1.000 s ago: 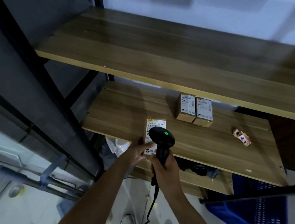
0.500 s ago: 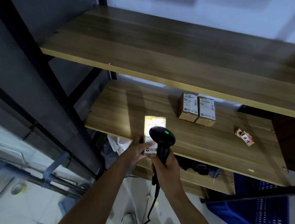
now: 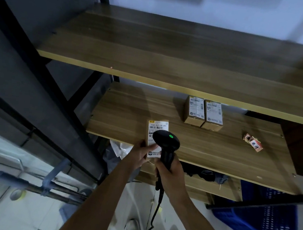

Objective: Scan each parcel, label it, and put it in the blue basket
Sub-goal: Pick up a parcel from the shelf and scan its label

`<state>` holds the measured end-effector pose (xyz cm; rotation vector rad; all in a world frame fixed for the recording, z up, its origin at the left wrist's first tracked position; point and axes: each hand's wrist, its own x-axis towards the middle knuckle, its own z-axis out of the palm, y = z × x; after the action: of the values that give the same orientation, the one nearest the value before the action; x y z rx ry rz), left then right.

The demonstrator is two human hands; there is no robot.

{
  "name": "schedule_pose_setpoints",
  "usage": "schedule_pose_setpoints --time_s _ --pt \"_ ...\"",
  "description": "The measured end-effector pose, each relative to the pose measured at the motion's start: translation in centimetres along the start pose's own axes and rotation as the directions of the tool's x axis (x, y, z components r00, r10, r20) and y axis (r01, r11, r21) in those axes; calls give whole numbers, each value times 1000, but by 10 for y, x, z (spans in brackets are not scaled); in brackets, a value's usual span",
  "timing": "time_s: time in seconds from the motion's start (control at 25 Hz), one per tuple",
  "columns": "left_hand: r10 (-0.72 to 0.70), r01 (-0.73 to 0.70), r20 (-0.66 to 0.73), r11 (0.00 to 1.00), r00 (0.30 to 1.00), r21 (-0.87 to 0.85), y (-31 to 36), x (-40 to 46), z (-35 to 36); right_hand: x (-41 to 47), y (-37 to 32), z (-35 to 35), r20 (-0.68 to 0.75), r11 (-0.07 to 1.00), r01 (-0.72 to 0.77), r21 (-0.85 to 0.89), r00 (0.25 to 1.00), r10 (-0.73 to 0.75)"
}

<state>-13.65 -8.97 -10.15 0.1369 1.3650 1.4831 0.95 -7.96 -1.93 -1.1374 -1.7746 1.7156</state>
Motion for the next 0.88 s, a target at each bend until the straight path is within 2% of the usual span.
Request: schedule_pose_setpoints --time_s 0.08,0.24,0.36,0.44,0.52,0.64,0.88 --pt "-2 2 -16 1000 1000 -15 1 -1 -13 10 -8 4 15 998 -37 59 999 36" --pt "13 -21 -197 999 980 -40 8 -7 -63 61 -32 26 108 953 -151 263 986 126" --pt "33 -57 -411 997 911 -46 13 -9 -106 119 -37 63 116 909 -236 343 971 208" --pt "45 -67 -480 997 876 -30 14 -12 -126 161 -26 89 150 846 -336 413 942 301" --pt "48 -94 -491 993 870 -69 15 -17 -141 198 -11 116 159 818 -389 425 921 356" --pt "93 -146 -491 987 866 -70 15 -22 -152 234 9 148 115 854 -407 324 913 392" --pt "95 -156 -443 982 892 -105 5 -20 -160 254 29 176 114 840 -435 323 899 422"
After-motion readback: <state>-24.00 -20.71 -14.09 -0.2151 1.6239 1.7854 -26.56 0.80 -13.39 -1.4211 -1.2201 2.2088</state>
